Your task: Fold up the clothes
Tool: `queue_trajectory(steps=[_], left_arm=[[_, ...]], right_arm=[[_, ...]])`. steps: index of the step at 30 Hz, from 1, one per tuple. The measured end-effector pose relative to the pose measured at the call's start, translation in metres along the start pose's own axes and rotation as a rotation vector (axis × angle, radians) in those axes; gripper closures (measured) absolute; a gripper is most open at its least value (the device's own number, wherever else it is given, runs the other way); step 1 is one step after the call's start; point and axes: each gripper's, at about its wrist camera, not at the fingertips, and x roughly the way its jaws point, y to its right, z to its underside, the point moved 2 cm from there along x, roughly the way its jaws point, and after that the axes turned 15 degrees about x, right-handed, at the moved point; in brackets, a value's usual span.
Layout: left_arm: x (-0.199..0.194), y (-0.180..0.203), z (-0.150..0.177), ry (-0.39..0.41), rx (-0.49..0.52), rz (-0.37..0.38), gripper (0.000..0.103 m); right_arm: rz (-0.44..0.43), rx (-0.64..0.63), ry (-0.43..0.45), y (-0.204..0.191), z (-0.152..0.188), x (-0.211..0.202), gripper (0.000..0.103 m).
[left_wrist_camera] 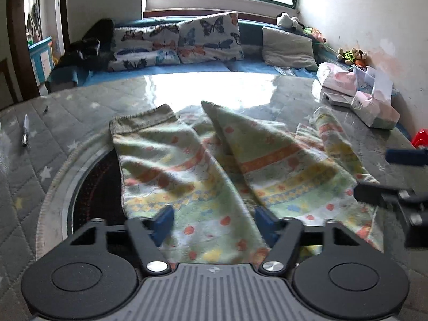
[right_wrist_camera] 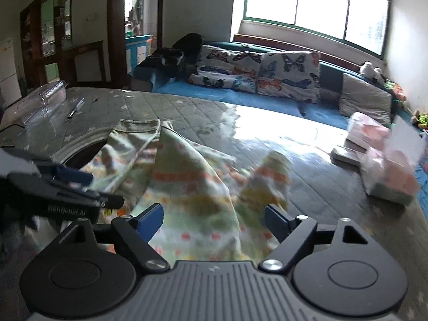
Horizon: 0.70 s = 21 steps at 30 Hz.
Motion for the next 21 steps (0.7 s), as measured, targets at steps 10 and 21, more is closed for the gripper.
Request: queue_trajectory(steps=[10,21], left_arm=[[0.002,-0.022,0.0,0.004,-0.054,0.061,0.064],[0.011,-0.028,-0.021,0.013,-0.055,0.064,0.05]], right_arm=[[-0.079,-0.062,-0.039,-0.04,-0.036,0.072,0.03],[-0.088,-0.091,-0.127,-0.048,-0.047,0.136,0.057]])
